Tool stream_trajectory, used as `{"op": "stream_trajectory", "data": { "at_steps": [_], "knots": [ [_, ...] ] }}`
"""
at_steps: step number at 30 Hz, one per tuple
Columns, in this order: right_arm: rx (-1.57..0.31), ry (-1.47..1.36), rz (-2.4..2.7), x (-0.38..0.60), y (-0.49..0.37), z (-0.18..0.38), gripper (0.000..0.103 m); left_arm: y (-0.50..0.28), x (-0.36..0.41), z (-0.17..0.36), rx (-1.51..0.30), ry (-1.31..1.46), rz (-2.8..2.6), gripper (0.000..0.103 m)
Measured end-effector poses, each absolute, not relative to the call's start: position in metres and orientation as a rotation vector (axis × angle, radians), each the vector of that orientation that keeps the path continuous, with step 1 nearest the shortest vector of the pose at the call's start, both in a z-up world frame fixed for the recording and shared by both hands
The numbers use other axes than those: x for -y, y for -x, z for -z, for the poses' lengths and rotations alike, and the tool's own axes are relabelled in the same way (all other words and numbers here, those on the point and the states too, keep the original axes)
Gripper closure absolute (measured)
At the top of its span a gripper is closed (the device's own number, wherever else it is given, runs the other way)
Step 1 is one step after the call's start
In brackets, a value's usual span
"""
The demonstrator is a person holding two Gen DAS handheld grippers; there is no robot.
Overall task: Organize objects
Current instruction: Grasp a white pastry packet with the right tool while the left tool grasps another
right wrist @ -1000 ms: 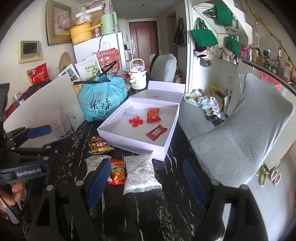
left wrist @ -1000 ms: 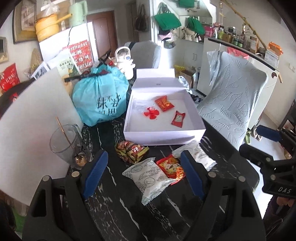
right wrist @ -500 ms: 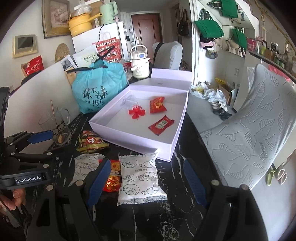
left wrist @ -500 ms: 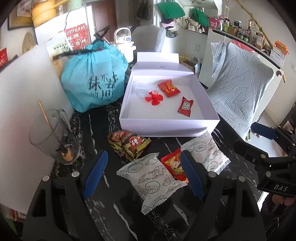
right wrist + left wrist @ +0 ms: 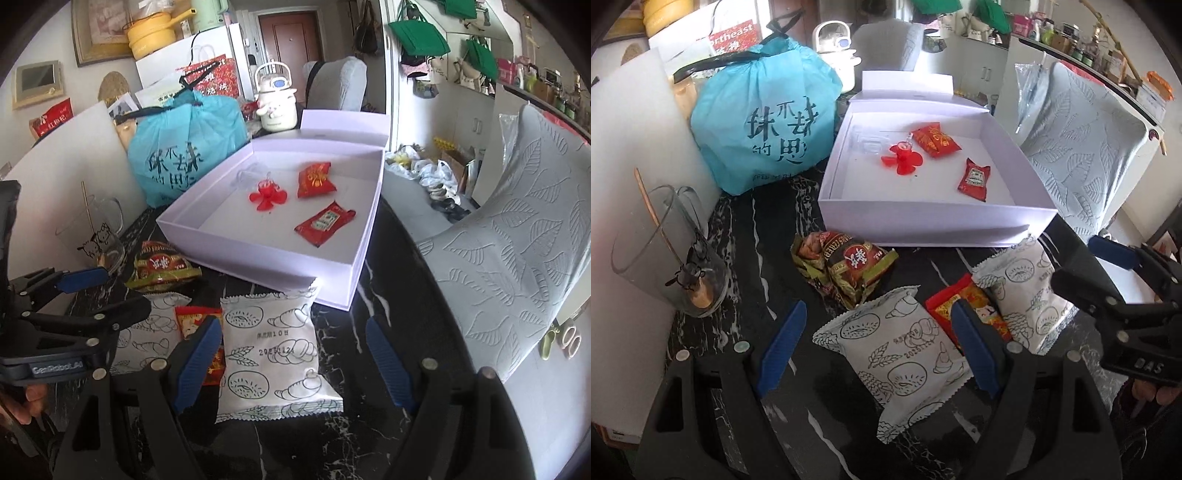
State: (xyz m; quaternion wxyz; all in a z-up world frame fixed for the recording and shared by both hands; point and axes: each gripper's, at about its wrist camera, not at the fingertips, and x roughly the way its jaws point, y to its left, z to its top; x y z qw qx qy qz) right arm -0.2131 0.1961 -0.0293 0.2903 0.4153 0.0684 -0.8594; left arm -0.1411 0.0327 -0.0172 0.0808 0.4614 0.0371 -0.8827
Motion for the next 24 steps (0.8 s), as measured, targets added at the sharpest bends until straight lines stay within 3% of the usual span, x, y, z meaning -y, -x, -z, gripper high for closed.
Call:
{"op": "stream_trajectory", "data": {
  "at_steps": [24],
  "knots": [
    [-0.228,-1.207,2.257,-0.172,0.217,0.065,0.021,0.141,-0.026,0.054,-0.164,-1.486,2.670,0.022]
  ]
}}
